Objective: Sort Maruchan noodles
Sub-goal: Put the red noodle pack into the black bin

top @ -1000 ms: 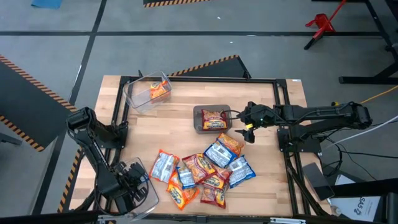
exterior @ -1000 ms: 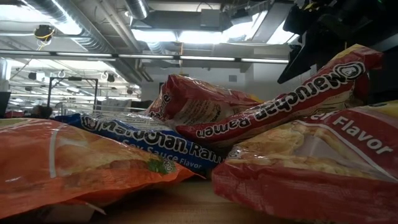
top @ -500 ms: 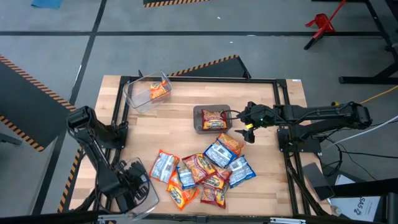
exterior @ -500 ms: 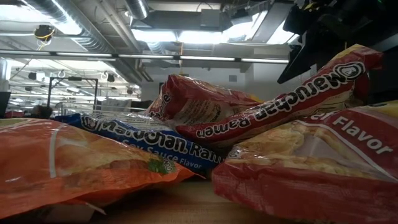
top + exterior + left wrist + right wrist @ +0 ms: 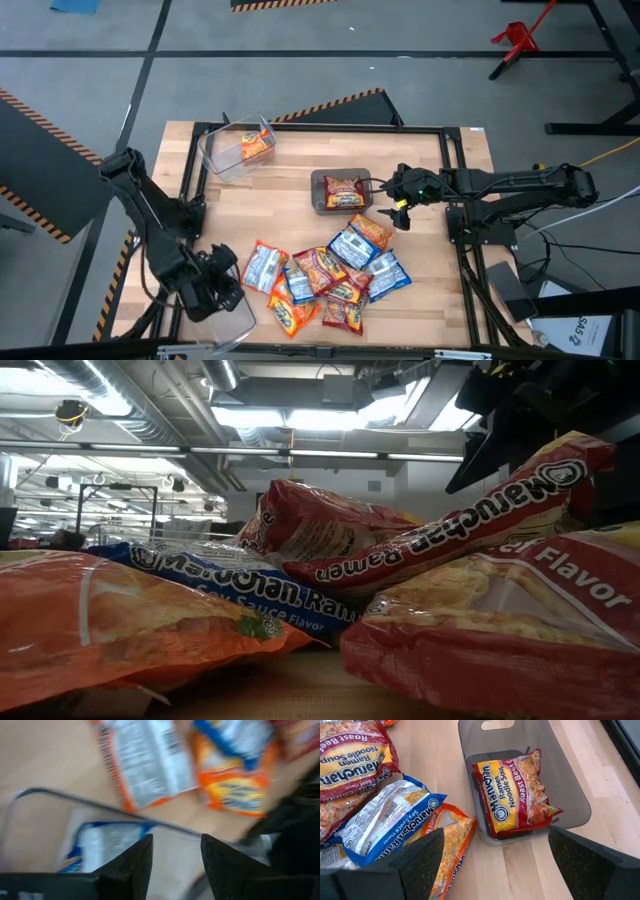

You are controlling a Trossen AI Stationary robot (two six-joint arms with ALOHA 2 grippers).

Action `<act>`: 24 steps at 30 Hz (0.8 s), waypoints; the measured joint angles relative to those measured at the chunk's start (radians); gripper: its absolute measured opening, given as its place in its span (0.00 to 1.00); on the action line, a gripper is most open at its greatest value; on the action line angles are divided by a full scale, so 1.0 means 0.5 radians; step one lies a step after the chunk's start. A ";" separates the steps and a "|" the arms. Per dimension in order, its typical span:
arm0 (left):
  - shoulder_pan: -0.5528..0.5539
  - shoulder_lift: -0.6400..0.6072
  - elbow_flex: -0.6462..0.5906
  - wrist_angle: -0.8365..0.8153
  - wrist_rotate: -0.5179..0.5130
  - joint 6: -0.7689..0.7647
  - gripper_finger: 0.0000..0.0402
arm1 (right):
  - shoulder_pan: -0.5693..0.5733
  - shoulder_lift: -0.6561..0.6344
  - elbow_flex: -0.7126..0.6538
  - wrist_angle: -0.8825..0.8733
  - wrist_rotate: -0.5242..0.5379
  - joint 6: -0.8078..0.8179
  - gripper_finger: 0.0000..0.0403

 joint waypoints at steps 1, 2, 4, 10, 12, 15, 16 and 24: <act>0.011 -0.037 0.000 0.039 -0.034 0.036 0.40 | 0.000 0.000 0.000 0.000 -0.001 0.000 0.85; 0.025 -0.074 0.000 0.087 -0.083 0.076 0.40 | 0.000 0.000 0.000 0.000 -0.005 0.000 0.85; 0.050 -0.136 0.000 0.196 -0.272 0.178 0.40 | 0.000 0.000 -0.001 0.004 -0.044 0.000 0.85; 0.276 -0.194 0.001 0.666 -0.879 0.874 0.40 | 0.000 0.001 -0.001 0.014 -0.151 -0.001 0.85; 0.409 -0.163 0.001 0.853 -0.867 1.234 0.40 | 0.000 0.001 -0.001 0.014 -0.159 -0.002 0.85; 0.593 -0.074 0.001 1.105 -0.789 1.714 0.40 | 0.001 0.001 -0.001 0.013 -0.175 -0.009 0.85; 0.651 -0.040 0.002 1.199 -0.745 1.855 0.40 | 0.001 0.001 -0.001 0.013 -0.194 -0.026 0.85; 0.920 0.335 0.003 1.463 -0.305 2.473 0.40 | 0.001 0.001 -0.001 0.013 -0.241 -0.092 0.85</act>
